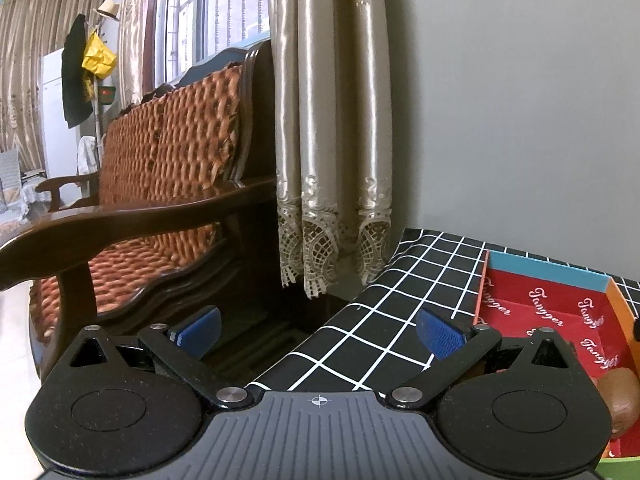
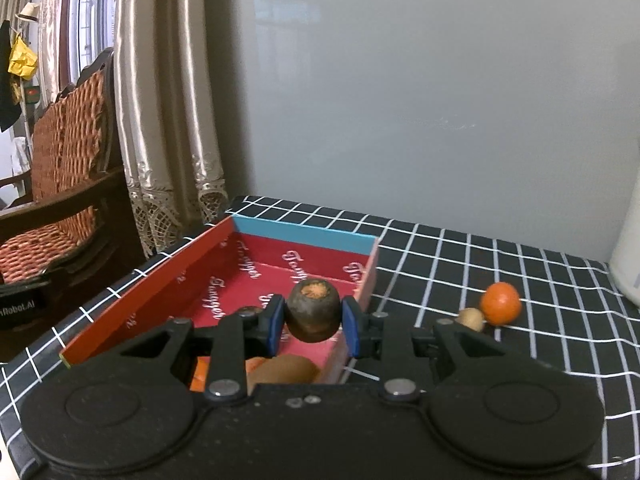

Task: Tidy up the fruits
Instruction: 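Carry the brown fruit into the red box and open the right gripper, then move the right gripper back while the left gripper moves toward the beige ball, then grasp the beige ball with the left gripper, then carry the beige ball into the red box and open the left gripper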

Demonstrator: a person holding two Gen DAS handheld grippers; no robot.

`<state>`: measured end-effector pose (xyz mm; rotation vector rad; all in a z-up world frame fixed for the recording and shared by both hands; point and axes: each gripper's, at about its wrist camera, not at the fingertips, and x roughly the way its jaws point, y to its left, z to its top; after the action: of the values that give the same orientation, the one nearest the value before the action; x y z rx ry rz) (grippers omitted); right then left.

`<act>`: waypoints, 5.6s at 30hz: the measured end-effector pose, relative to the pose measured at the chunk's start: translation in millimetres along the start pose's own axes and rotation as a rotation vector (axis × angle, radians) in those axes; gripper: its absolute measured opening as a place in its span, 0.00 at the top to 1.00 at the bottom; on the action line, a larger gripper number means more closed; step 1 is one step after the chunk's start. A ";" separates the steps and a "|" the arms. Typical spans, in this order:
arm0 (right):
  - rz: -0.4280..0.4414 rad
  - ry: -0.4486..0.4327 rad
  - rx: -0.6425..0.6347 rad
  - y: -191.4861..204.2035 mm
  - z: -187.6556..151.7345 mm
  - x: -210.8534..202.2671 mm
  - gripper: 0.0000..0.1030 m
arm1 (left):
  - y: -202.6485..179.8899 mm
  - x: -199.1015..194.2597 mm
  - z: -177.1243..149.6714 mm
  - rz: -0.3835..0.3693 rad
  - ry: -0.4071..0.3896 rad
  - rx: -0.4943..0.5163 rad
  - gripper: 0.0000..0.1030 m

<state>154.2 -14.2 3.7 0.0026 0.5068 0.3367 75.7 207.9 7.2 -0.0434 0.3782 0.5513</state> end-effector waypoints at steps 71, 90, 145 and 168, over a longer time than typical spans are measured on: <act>-0.437 -0.043 0.349 -262.2 -60.0 -77.0 0.44 | -326.4 -42.5 -28.7 -0.465 0.015 0.275 0.00; -0.425 -0.017 0.336 -269.2 -55.7 -54.1 0.39 | -332.1 -9.1 -33.7 -0.427 0.113 0.289 0.34; -0.291 -0.024 0.220 -130.2 -43.1 -54.9 0.37 | -154.2 -53.3 -2.1 -0.415 0.048 0.143 0.76; -0.234 0.003 0.189 -96.1 -39.0 -28.8 0.37 | -109.1 2.8 -4.3 -0.260 0.101 0.056 0.33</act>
<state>142.3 -117.3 -24.9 0.1251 0.5342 0.0595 133.0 115.7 -4.4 -0.0655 0.4782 0.2821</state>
